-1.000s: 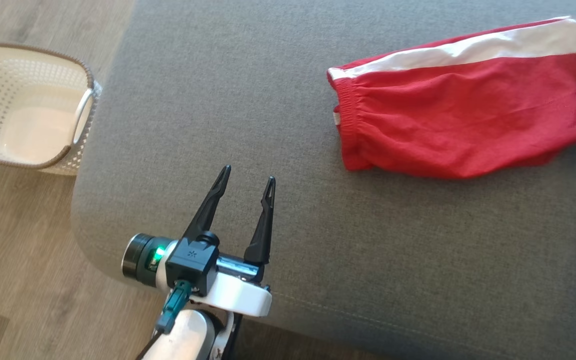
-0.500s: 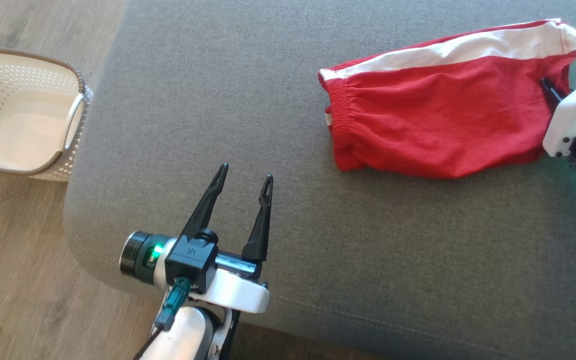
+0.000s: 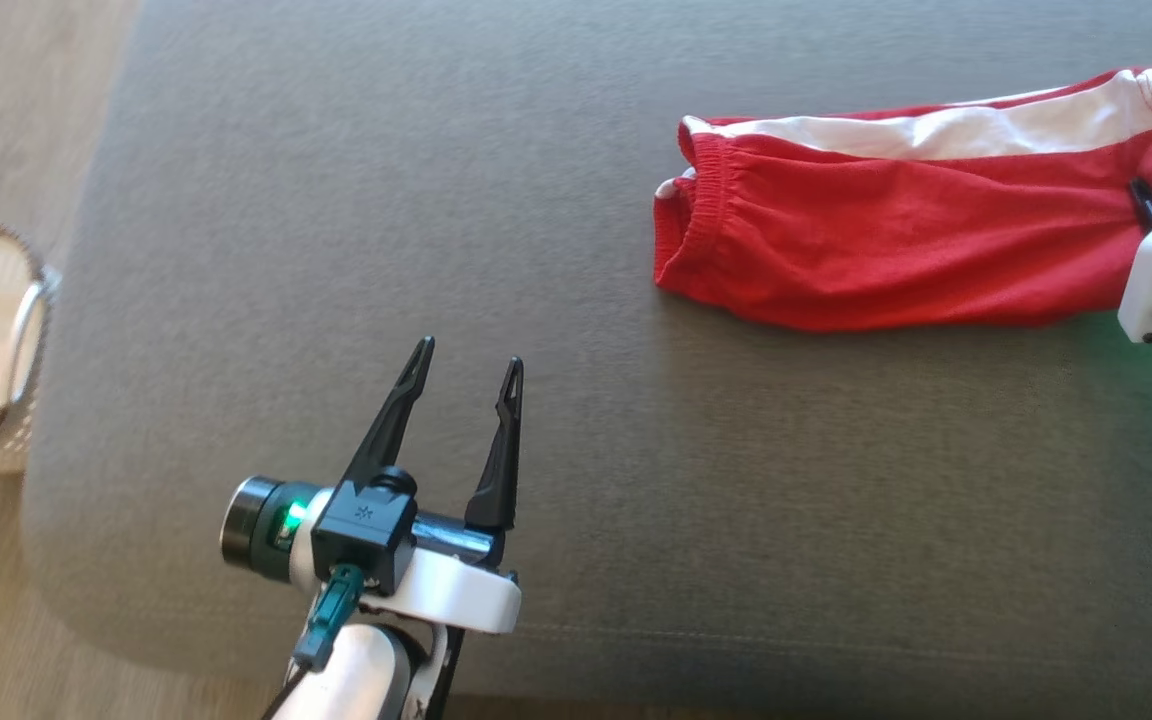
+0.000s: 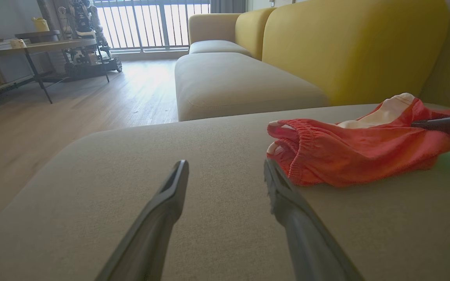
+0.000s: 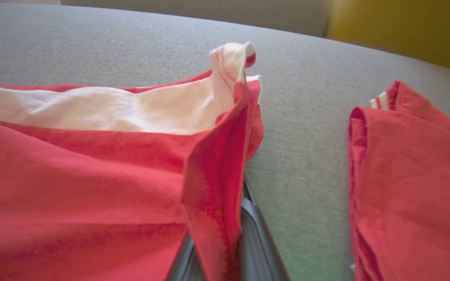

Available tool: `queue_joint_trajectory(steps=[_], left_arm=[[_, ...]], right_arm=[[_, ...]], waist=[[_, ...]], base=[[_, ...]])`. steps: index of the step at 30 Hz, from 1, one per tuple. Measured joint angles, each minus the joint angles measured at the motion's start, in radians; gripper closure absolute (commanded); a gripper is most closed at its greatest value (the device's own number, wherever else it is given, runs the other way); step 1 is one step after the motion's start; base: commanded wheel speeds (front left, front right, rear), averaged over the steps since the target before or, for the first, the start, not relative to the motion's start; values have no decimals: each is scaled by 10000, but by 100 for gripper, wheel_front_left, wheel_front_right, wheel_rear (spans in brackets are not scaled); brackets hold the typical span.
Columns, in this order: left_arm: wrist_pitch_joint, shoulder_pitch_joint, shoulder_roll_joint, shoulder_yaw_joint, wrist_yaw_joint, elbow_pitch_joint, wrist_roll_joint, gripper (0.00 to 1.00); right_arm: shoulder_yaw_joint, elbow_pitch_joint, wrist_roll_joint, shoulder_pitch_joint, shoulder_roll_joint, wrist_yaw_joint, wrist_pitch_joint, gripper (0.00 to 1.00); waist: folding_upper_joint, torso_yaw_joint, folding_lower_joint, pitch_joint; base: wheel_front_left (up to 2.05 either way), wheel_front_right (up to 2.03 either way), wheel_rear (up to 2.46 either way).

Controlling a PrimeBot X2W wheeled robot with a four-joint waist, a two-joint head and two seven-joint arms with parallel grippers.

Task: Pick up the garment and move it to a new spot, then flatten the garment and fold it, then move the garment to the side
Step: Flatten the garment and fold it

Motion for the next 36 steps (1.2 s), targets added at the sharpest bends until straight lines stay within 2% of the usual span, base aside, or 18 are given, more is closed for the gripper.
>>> queue_joint_trajectory(steps=[8, 18, 24, 25, 28, 36], left_arm=[[0, 122, 19, 104, -82, 12, 92, 0], [0, 487, 23, 161, -82, 203, 92, 0], [0, 499, -4, 105, -84, 257, 90, 0], [0, 499, -12, 33, -88, 276, 90, 0], [0, 498, -29, -88, -96, 326, 88, 0], [0, 491, -42, -232, -199, 460, 54, 0]], right_arm=[[391, -35, -640, -233, 121, -2, -407, 100], [775, -972, -717, -582, 1590, -2, -88, 100], [792, -1227, -579, -597, 2656, -2, 435, 100], [796, -1170, -652, -608, 3032, -2, 514, 100], [694, -965, -725, -630, 3469, -2, 548, 100], [309, -456, -1145, -1461, 3680, -2, 221, 100]], waist=[[0, -873, 0, -546], [0, -1349, 0, -1290], [0, -1296, 0, -1478], [0, -1229, 0, -1484], [0, -1097, 0, -1459], [0, -642, 0, -1421]], base=[[0, 0, 0], [0, 0, 0], [0, 0, 0], [0, 0, 0], [0, 0, 0], [0, 0, 0]])
